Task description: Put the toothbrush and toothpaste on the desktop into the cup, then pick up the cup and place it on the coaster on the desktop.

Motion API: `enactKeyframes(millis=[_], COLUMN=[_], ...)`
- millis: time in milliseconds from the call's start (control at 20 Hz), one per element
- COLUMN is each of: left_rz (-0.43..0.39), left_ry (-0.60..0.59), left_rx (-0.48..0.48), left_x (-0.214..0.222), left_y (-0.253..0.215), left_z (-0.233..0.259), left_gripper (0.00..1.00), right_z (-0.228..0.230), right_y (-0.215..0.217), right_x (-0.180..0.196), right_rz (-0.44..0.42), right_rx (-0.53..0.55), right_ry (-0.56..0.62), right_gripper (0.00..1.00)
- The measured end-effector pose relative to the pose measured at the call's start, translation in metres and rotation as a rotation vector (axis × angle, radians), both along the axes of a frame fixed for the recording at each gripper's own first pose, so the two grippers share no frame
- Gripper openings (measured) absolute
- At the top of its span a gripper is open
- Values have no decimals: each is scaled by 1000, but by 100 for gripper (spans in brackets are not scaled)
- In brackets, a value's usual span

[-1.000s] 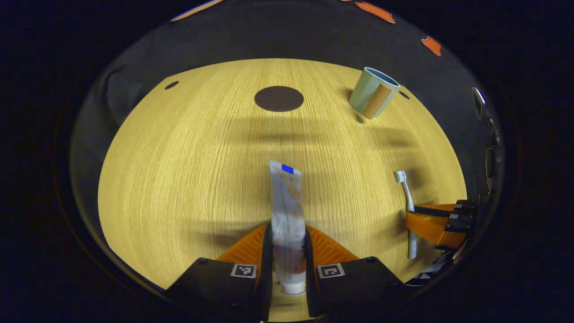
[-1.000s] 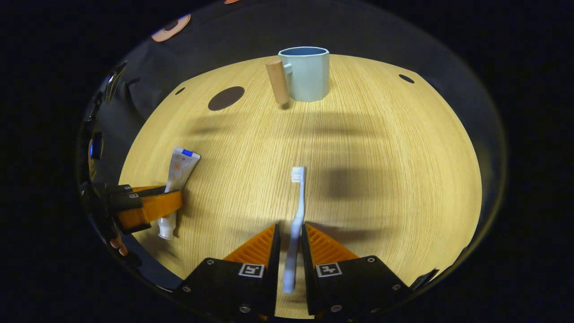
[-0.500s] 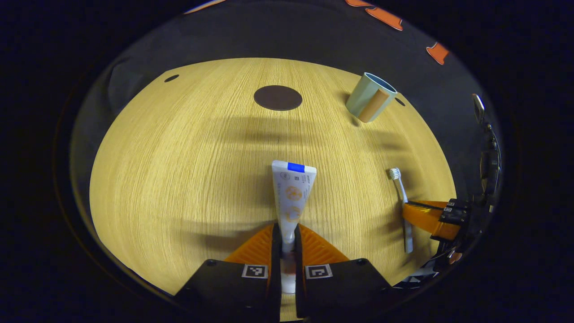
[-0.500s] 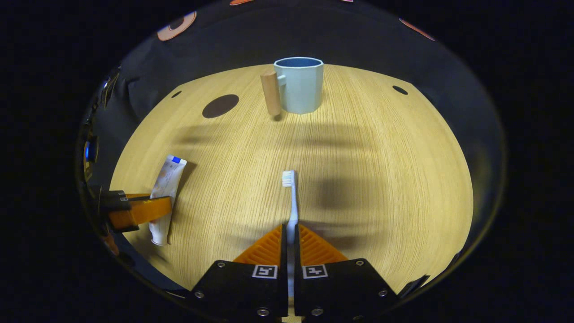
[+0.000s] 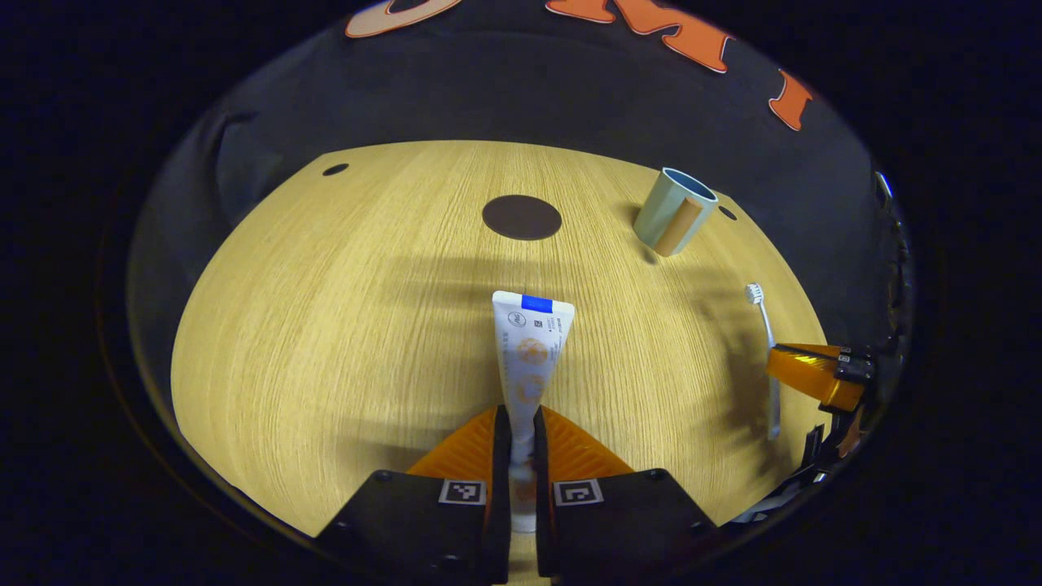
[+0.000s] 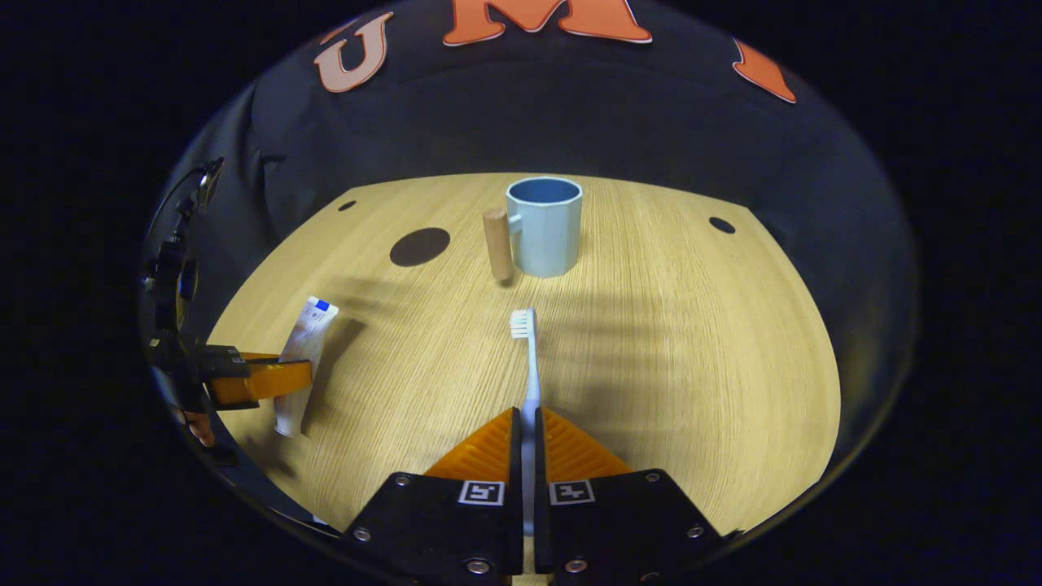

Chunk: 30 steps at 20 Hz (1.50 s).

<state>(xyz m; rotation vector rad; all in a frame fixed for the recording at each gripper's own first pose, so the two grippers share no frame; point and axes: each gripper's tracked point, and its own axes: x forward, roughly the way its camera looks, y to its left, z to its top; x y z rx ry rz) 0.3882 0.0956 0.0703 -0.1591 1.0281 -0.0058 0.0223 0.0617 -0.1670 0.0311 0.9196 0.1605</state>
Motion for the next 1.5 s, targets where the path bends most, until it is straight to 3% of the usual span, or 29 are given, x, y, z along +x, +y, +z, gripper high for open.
enactKeyframes(millis=[50, 100, 400, 750, 1300, 1500], left_rz=[5, 5, -18, -24, -49, -58], left_ry=[-10, -20, -75, -119, -174, -195], left_rx=[3, 7, 41, 55, 57, 61], left_x=[44, 36, 58, 58, 62, 64], left_y=[5, 4, -6, -11, -12, -12], left_z=[-33, -14, -31, -19, 1, 7], left_gripper=[16, 16, 16, 16, 16, 16], right_z=[8, 13, 52, 101, 150, 159], right_y=[0, -2, -10, -7, -4, -3], right_x=[5, 8, 45, 85, 155, 180], right_rz=[0, 1, -8, -23, -59, -33], right_rx=[14, 22, 37, 76, 102, 106], right_ry=[-26, -52, -238, -429, -660, -764], right_gripper=[6, 6, 6, 6, 6, 5])
